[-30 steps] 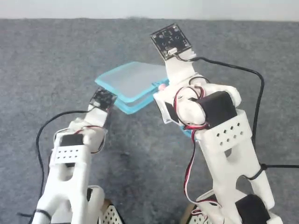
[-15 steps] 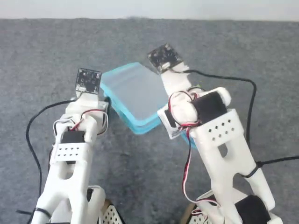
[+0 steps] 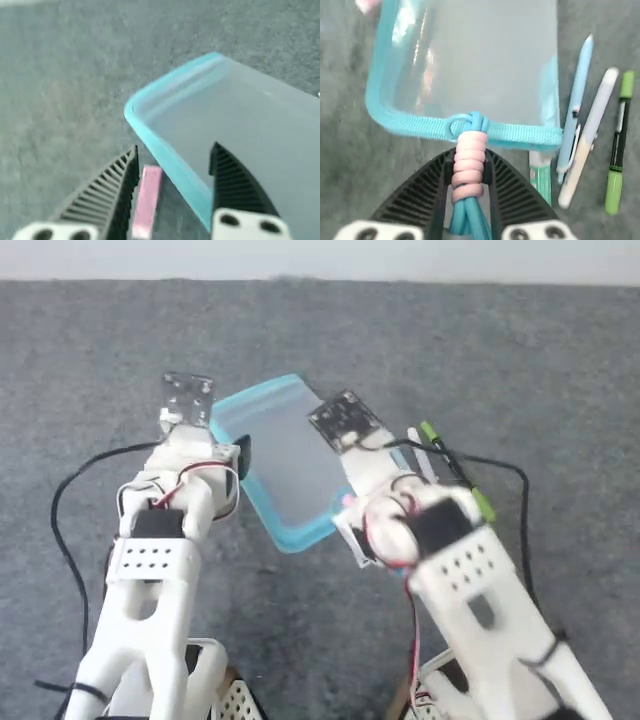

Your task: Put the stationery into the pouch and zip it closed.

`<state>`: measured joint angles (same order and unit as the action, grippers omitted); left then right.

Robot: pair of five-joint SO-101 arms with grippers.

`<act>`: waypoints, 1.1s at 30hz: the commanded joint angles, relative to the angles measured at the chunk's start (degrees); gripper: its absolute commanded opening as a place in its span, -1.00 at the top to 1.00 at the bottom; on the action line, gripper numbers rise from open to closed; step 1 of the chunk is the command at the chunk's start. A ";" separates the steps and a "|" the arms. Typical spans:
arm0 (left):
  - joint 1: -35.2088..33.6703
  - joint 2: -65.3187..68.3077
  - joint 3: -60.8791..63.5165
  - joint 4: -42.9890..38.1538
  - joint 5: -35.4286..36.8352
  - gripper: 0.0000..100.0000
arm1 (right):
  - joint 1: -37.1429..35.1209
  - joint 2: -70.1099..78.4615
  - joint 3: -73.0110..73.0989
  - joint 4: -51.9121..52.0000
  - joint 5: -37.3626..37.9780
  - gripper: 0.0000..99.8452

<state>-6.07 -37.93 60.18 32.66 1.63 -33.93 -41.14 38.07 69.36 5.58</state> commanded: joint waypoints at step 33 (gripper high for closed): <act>1.49 36.31 -40.84 18.90 23.74 0.84 | -3.56 -23.16 17.58 -11.82 1.41 0.98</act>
<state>-5.36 -0.92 23.87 51.21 28.88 -37.19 -62.77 56.00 58.81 5.93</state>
